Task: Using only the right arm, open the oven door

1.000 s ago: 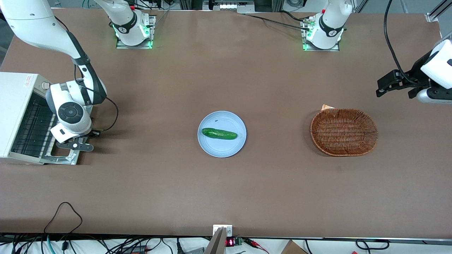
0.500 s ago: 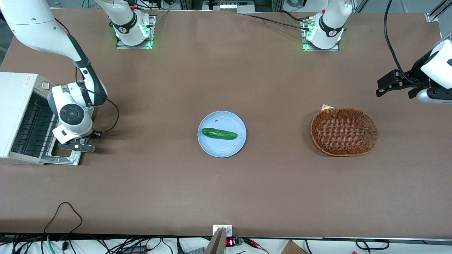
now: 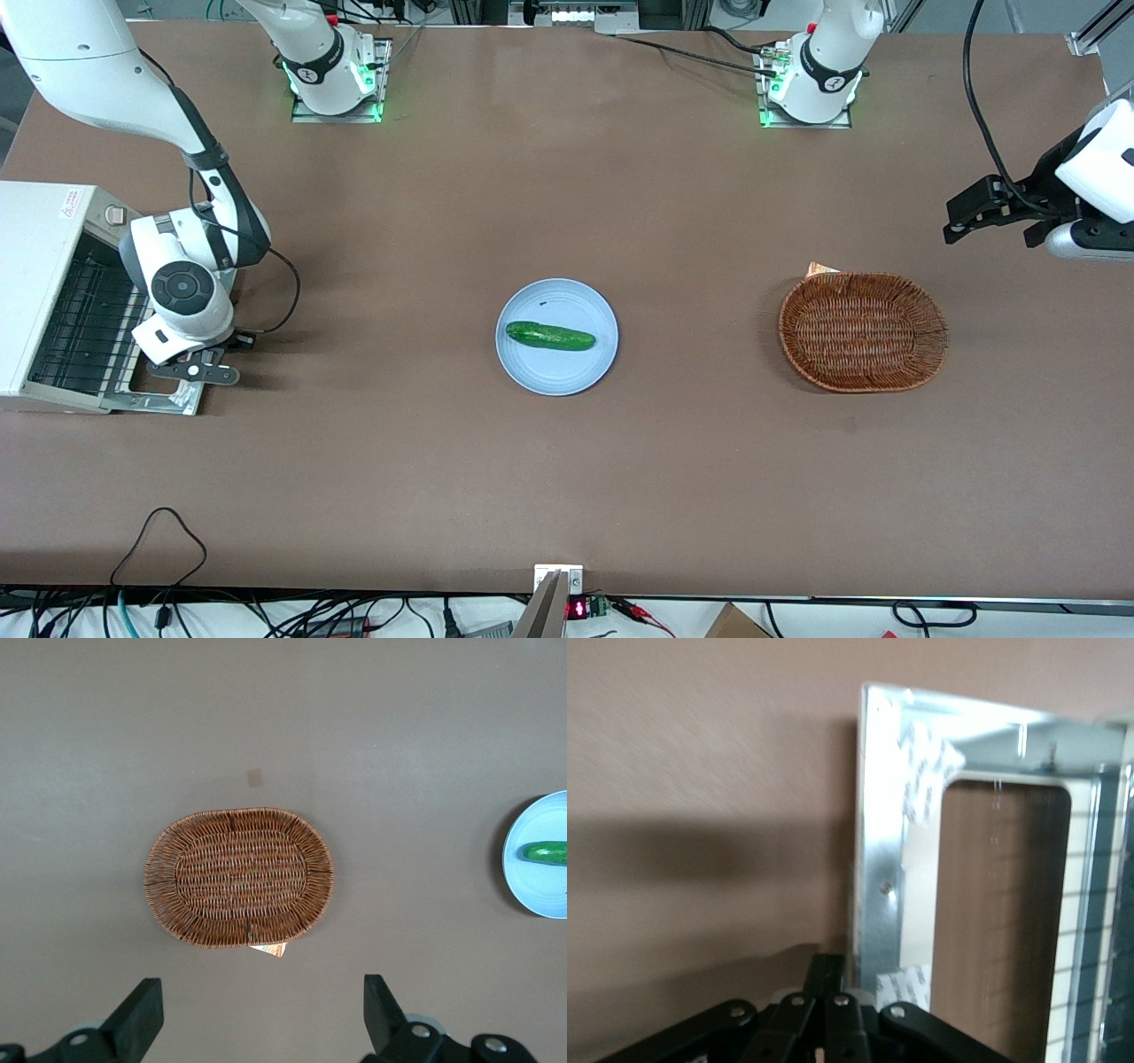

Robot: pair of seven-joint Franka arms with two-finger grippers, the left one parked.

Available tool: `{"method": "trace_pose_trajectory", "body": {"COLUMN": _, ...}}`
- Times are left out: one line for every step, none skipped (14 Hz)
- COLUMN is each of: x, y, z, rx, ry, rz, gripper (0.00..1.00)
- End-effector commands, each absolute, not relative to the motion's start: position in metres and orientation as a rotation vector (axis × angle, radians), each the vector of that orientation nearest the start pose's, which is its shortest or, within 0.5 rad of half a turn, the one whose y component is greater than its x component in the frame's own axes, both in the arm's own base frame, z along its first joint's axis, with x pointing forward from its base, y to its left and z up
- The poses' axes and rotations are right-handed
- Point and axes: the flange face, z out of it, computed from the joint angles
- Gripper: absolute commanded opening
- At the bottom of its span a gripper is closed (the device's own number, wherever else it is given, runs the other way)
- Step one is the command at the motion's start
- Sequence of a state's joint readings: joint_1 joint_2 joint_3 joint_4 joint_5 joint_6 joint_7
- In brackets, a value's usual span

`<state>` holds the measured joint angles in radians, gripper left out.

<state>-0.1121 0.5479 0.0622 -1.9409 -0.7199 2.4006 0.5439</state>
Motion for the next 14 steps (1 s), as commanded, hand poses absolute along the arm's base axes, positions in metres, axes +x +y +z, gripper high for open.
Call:
{"method": "trace_pose_trajectory", "body": {"x": 0.620, "y": -0.015, "z": 0.220, "rx": -3.541, "ry": 0.062, "rz": -0.107, "gripper": 0.00}}
{"method": "trace_pose_trajectory", "body": {"x": 0.622, "y": -0.009, "z": 0.233, "rx": -3.515, "ry": 0.103, "rz": -0.132, "gripper": 0.00}}
{"method": "trace_pose_trajectory", "body": {"x": 0.624, "y": -0.005, "z": 0.249, "rx": -3.491, "ry": 0.143, "rz": -0.160, "gripper": 0.00}}
{"method": "trace_pose_trajectory", "body": {"x": 0.625, "y": -0.003, "z": 0.263, "rx": -3.468, "ry": 0.178, "rz": -0.175, "gripper": 0.00}}
{"method": "trace_pose_trajectory", "body": {"x": 0.626, "y": 0.002, "z": 0.281, "rx": -3.438, "ry": 0.210, "rz": -0.201, "gripper": 0.00}}
{"method": "trace_pose_trajectory", "body": {"x": 0.625, "y": 0.007, "z": 0.299, "rx": -3.415, "ry": 0.220, "rz": -0.213, "gripper": 0.00}}
{"method": "trace_pose_trajectory", "body": {"x": 0.622, "y": 0.011, "z": 0.316, "rx": -3.397, "ry": 0.223, "rz": -0.171, "gripper": 0.00}}
{"method": "trace_pose_trajectory", "body": {"x": 0.617, "y": 0.017, "z": 0.332, "rx": -3.360, "ry": 0.224, "rz": -0.118, "gripper": 0.00}}
{"method": "trace_pose_trajectory", "body": {"x": 0.614, "y": 0.023, "z": 0.351, "rx": -3.313, "ry": 0.236, "rz": -0.100, "gripper": 0.00}}
{"method": "trace_pose_trajectory", "body": {"x": 0.610, "y": 0.024, "z": 0.366, "rx": -3.277, "ry": 0.275, "rz": -0.085, "gripper": 0.00}}
{"method": "trace_pose_trajectory", "body": {"x": 0.607, "y": 0.029, "z": 0.388, "rx": -3.242, "ry": 0.315, "rz": -0.073, "gripper": 0.00}}
{"method": "trace_pose_trajectory", "body": {"x": 0.604, "y": 0.036, "z": 0.404, "rx": -3.213, "ry": 0.341, "rz": -0.040, "gripper": 0.00}}
{"method": "trace_pose_trajectory", "body": {"x": 0.604, "y": 0.038, "z": 0.425, "rx": -3.176, "ry": 0.371, "rz": -0.027, "gripper": 0.00}}
{"method": "trace_pose_trajectory", "body": {"x": 0.603, "y": 0.041, "z": 0.445, "rx": -3.137, "ry": 0.375, "rz": -0.003, "gripper": 0.00}}
